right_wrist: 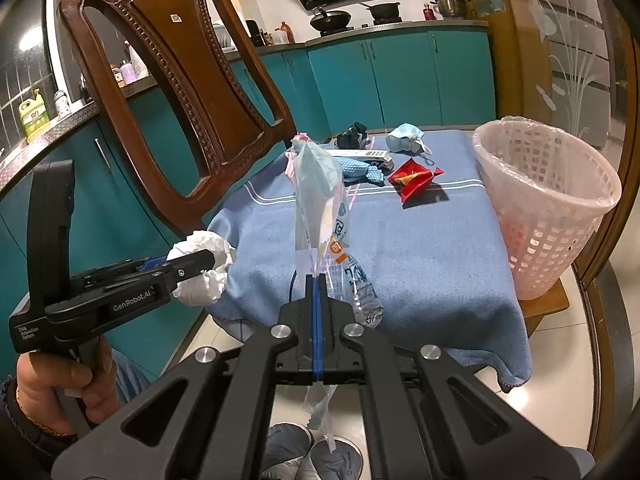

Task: Collect trash
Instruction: 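Carry the clear wrapper to the wastebasket and open the right gripper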

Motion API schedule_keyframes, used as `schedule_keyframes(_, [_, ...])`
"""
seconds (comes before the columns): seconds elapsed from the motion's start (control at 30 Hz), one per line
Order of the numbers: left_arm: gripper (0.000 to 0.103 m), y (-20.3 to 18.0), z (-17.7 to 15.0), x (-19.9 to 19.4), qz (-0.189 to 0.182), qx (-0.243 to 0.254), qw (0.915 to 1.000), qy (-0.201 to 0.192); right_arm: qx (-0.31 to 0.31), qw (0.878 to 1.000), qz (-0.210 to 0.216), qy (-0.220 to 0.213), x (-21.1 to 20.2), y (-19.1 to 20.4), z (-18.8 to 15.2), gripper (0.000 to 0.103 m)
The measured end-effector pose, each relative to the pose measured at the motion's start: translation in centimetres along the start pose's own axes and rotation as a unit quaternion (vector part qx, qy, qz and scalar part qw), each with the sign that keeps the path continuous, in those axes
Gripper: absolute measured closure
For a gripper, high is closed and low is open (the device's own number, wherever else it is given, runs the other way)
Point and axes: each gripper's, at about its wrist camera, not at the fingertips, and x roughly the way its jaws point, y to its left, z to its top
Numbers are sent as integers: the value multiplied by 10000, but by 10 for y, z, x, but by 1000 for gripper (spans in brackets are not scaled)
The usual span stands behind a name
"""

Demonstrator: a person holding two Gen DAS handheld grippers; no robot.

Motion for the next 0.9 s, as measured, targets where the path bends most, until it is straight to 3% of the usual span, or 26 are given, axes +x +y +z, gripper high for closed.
schedule_keyframes(0.33, [75,-3,0,-1,-9,8,10000,15,8,10000,-14,31,1,-2,-2,103])
schedule_keyframes(0.43, [75,-4,0,-1,-10,19,10000,21,27,9998,-116,-144,-6,-13,9,102])
schedule_keyframes(0.63, [75,-1,1,-5,16,-5,10000,-16,162,9894,-898,-1128,-30,-86,102,102])
schedule_keyframes(0.77, [75,-1,3,-7,31,-24,10000,-18,375,9782,-1541,-1340,-2,-155,150,102])
schedule_keyframes(0.8, [75,-1,4,-7,-2,-43,10000,1,439,9760,-1691,-1301,12,-174,154,100])
schedule_keyframes(0.87, [75,0,4,-5,-95,-120,9999,77,598,9767,-1796,-1007,39,-206,153,74])
schedule_keyframes(0.9, [75,0,5,-5,-67,-112,9999,85,720,9764,-1841,-875,47,-216,149,51])
